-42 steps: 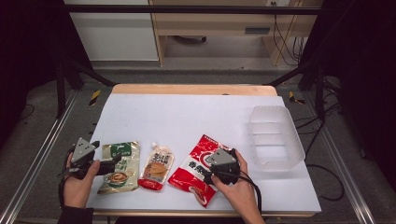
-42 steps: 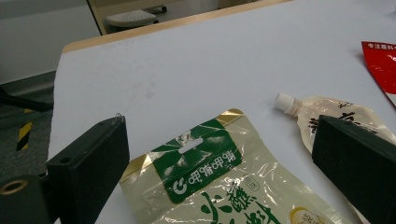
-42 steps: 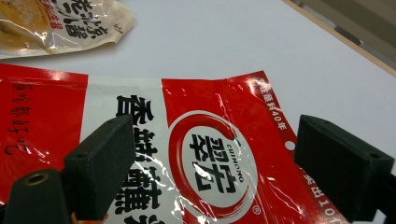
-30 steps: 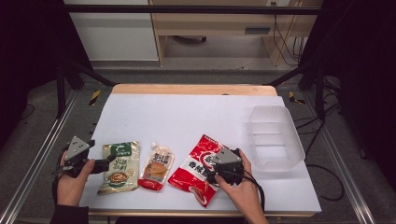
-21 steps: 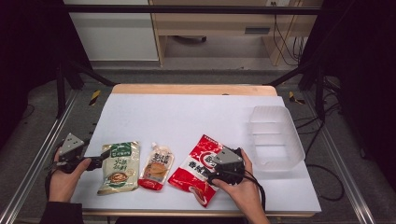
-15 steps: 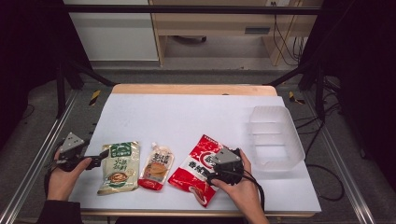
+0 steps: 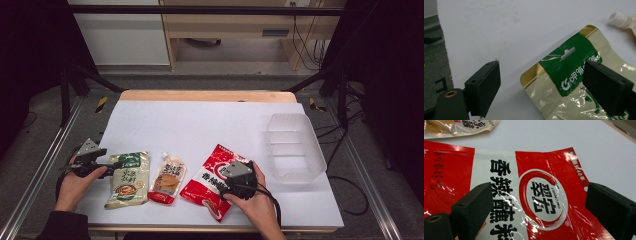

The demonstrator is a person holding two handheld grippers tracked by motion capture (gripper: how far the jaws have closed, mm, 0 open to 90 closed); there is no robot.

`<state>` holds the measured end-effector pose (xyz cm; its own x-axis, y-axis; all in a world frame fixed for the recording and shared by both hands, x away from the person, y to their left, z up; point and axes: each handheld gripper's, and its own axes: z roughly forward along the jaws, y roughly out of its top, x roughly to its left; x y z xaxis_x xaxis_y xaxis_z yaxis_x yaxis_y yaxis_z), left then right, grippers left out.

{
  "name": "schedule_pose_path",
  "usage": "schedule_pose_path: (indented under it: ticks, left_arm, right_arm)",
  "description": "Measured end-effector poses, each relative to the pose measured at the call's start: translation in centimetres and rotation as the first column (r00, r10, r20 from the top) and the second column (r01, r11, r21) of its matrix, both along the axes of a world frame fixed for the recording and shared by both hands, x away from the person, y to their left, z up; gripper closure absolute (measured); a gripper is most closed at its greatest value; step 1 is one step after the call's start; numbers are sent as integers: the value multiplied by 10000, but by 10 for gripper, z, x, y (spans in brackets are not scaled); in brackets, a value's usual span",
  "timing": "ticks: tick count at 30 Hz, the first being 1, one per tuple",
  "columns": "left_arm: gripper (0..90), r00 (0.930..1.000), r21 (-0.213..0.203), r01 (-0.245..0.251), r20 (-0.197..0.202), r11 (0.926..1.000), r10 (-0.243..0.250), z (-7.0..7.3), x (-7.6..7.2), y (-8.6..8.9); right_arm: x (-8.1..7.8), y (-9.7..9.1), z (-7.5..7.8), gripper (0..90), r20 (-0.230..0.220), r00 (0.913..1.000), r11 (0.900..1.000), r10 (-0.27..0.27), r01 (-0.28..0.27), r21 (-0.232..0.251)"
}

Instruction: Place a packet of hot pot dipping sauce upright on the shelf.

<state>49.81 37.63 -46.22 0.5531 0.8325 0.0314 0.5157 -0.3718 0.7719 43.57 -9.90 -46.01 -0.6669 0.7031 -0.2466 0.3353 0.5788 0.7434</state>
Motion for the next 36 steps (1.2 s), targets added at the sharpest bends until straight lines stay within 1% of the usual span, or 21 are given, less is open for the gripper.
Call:
schedule_pose_path:
  ticks: [2,3,4,7,11,13,16,20,22,23,24,26,27,29,30,31,32,33,34,35,36]
  left_arm:
    - [149,10000,-20,25,-92,10000,-25,-2,3,-1]
    - [149,9999,65,47,-163,10000,-46,-3,4,-1]
    - [150,9999,154,59,-136,9999,-57,-3,4,-1]
    - [155,9999,49,6,-146,10000,-5,-4,5,-2]
    - [161,9993,107,144,-348,9998,-141,-6,8,-2]
    - [164,9992,76,123,-394,9999,-120,-7,9,-3]
    - [182,9985,-18,279,-479,9996,-280,-7,10,-5]
    - [210,9961,-30,497,-730,9988,-498,-8,10,-6]
    - [238,9956,-39,576,-742,9983,-578,-7,9,-7]
    - [254,9957,-110,581,-723,9982,-588,-7,8,-7]
    - [254,9951,-146,644,-747,9978,-654,-7,7,-7]
    - [260,9957,-256,643,-654,9976,-658,-6,5,-7]
    - [279,9953,-238,725,-630,9971,-739,-4,3,-6]
    - [293,9966,-487,649,-483,9967,-673,-1,-1,-4]
    - [308,9962,-528,705,-473,9961,-731,0,-3,-4]
    - [313,9910,-4258,-1195,44,8969,1341,-7,-6,-34]
    - [319,9914,-4227,-1157,65,8989,1307,-7,-8,-35]
    - [321,9934,-4457,-1019,22,8894,1150,-6,-11,-38]
    - [321,9938,-4368,-967,68,8943,1107,-5,-13,-38]
    - [321,9984,-3451,-515,56,9371,569,-3,-16,-30]
    - [325,10000,-2575,-49,-31,9663,42,-1,-18,-23]
  right_arm:
    - [0,0,-1,85,-20,10000,10000,39,-39,-54]
    - [0,0,-1,85,-20,10000,10000,39,-39,-54]
    - [0,0,-1,85,-35,10000,10000,35,-35,-66]
    - [0,1,-1,86,-86,10000,10000,40,-40,-68]
    - [0,2,-2,95,-117,9999,9999,115,-117,-104]
    - [0,3,-2,97,-86,9998,9998,156,-157,-143]
    - [0,3,-2,96,-106,9998,9998,177,-179,-115]
    - [0,2,-2,96,-118,9998,9998,181,-183,-95]
    - [0,2,-2,95,-108,9997,9998,198,-198,-82]
    - [0,2,-2,95,-118,9997,9998,192,-193,-81]
    - [0,2,-2,95,-118,9997,9998,192,-193,-81]
    - [0,1,-1,95,-105,9997,9998,200,-201,-73]
    - [0,1,-1,95,-113,9998,9998,186,-187,-71]
    - [0,1,-1,95,-98,9998,9998,193,-194,-93]
    - [0,0,-1,95,-104,9998,9998,186,-187,-106]
    - [0,0,-1,95,-109,9998,9998,195,-196,-100]
    - [0,1,-1,95,-128,9997,9997,198,-200,-122]
    - [0,1,-1,95,-137,9997,9997,213,-215,-130]
    - [0,1,-1,95,-123,9997,9996,226,-228,-172]
    - [0,1,-1,95,-117,9996,9995,246,-248,-212]
    - [0,2,-1,95,-112,9996,9994,269,-271,-228]
